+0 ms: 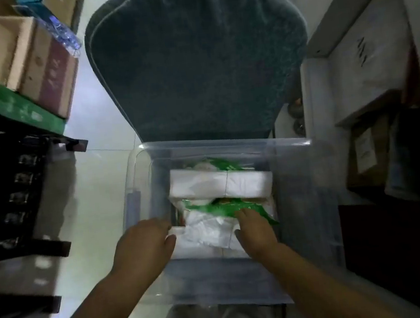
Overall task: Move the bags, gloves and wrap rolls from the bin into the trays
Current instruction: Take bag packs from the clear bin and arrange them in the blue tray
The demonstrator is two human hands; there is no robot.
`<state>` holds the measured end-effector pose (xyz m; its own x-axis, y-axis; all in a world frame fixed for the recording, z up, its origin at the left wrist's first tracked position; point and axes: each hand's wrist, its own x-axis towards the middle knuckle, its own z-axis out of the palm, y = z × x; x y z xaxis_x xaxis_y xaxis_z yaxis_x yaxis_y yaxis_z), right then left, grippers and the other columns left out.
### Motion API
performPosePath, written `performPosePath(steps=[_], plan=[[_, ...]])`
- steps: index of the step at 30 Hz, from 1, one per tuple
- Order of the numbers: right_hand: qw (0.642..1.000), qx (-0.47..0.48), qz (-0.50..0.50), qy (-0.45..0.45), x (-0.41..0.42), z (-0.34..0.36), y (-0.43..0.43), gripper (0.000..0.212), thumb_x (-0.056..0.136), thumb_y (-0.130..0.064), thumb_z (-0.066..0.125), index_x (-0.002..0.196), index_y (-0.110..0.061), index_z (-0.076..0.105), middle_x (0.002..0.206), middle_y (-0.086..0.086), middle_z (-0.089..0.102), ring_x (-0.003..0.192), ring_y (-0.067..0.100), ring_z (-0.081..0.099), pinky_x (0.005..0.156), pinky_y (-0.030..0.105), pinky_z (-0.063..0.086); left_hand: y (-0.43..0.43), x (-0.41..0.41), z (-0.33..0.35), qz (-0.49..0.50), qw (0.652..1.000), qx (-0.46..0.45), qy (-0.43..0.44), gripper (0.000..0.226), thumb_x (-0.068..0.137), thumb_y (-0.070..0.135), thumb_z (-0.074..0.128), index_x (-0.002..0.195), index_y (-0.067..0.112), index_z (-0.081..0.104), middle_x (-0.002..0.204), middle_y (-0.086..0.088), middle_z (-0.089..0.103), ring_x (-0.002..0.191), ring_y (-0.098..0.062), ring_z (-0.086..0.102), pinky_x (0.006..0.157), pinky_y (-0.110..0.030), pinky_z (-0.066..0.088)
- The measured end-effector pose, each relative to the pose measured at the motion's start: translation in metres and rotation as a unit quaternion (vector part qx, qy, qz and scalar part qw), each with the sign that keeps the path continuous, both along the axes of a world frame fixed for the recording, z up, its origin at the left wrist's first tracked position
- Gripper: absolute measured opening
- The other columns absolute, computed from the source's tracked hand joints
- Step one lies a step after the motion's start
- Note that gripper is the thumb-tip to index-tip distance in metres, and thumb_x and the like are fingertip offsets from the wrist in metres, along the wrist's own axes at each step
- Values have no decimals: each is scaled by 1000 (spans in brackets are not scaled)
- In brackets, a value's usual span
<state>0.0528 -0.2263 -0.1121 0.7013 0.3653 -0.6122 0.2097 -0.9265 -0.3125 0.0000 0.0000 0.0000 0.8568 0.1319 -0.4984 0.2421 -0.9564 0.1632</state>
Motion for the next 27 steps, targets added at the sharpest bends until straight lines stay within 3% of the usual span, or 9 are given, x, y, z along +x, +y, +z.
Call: performPosePath(steps=[4, 9, 13, 17, 19, 20, 22, 24, 27], plan=[[1000, -14, -6, 3, 1, -20, 11, 34, 87, -24, 54, 119, -10, 51, 123, 12, 52, 113, 28, 46, 92, 35, 36, 4, 3, -17, 16, 999, -23, -26, 22, 87, 36, 54, 101, 25, 66, 96, 4, 70, 82, -16, 62, 70, -27, 50], [995, 7, -82, 49, -4, -23, 19, 22, 79, -16, 58, 96, -4, 64, 107, 16, 57, 99, 34, 55, 80, 36, 45, 2, 1, -29, 17, 999, -29, -25, 24, 88, 35, 51, 107, 26, 63, 101, 4, 68, 88, -18, 62, 73, -28, 50], [991, 23, -96, 89, -5, -9, 19, 11, 81, -21, 55, 86, -15, 63, 98, 12, 65, 91, 33, 60, 64, 30, 39, -5, 0, -31, 14, 999, -30, -32, 30, 84, 34, 60, 113, 24, 63, 108, 1, 69, 94, -20, 64, 78, -31, 51], [997, 74, -11, -16, -6, 28, 21, 11, 82, -26, 56, 79, -16, 56, 88, 10, 67, 83, 34, 60, 57, 31, 34, -16, 11, -25, -168, 983, -33, -69, 49, 49, 27, 87, 93, 14, 70, 94, -6, 71, 88, -26, 67, 75, -34, 55], [990, 119, 35, -66, -5, 50, 24, 11, 79, -23, 60, 76, -14, 56, 81, 11, 66, 76, 34, 60, 55, 32, 38, -24, 19, -21, -242, 968, -17, -60, 56, 34, 33, 89, 85, 18, 71, 87, 0, 72, 81, -19, 69, 71, -26, 55], [986, 138, 54, -83, -3, 59, 26, 10, 78, -22, 62, 76, -13, 57, 78, 11, 65, 73, 34, 60, 54, 33, 39, -26, 23, -18, -247, 968, -7, -41, 51, 32, 35, 89, 78, 21, 71, 77, 2, 72, 71, -16, 69, 62, -21, 54], [978, 169, 88, -83, 5, 70, 28, 10, 78, -23, 64, 80, -13, 62, 78, 11, 66, 72, 33, 60, 55, 33, 41, -27, 28, -14, -217, 976, 4, 11, 32, 48, 32, 85, 74, 20, 70, 67, -2, 71, 60, -19, 67, 51, -22, 50], [974, 196, 102, -49, 17, 71, 26, 18, 80, -30, 66, 88, -15, 67, 83, 9, 68, 77, 30, 61, 61, 32, 44, -20, 31, -15, -157, 987, 9, 28, 14, 74, 25, 69, 86, 18, 69, 78, -7, 71, 70, -28, 67, 58, -28, 49], [973, 228, -15, -46, 48, 49, 19, 27, 86, -36, 62, 100, -13, 68, 99, 10, 70, 91, 27, 62, 77, 29, 44, 4, 32, -13, -128, 990, 50, 25, 17, 84, 25, 56, 98, 25, 65, 86, -1, 70, 78, -23, 67, 64, -25, 46]])
